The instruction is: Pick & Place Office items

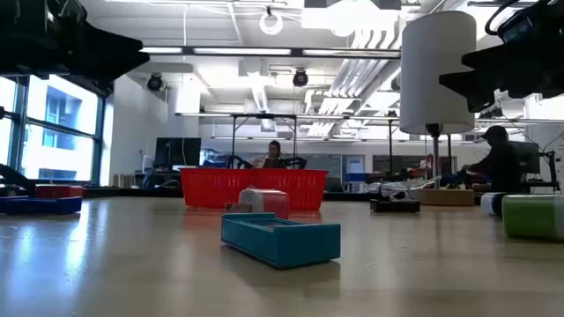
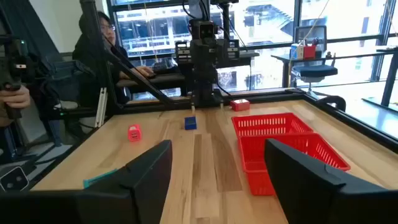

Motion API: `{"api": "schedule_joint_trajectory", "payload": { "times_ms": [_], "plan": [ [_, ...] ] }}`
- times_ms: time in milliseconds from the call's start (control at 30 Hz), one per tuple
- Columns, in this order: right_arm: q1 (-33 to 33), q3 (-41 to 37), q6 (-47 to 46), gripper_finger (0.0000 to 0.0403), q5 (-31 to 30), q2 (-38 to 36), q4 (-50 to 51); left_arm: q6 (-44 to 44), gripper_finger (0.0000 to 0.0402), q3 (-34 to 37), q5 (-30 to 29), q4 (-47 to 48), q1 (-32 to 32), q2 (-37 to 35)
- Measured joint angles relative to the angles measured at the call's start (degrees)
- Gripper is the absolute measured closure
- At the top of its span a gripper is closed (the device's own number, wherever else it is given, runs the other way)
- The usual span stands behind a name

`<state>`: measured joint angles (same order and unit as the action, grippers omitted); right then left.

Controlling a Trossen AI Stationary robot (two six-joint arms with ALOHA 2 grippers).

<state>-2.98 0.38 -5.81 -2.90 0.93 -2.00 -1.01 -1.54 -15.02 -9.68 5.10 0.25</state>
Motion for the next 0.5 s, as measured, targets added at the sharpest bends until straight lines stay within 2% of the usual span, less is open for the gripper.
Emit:
{"api": "schedule_joint_trajectory", "payload": {
  "times_ms": [200,500],
  "plan": [
    [-0.02,0.0,-0.33,0.016,0.0,0.39,0.22,-3.24,0.0247,0.01,0.0,3.42,0.0,0.0],
    [-0.02,0.0,-0.44,0.016,-1.31,2.85,0.24,-3.7,0.0257,0.0,0.0,4.65,0.0,0.0]
  ]
}}
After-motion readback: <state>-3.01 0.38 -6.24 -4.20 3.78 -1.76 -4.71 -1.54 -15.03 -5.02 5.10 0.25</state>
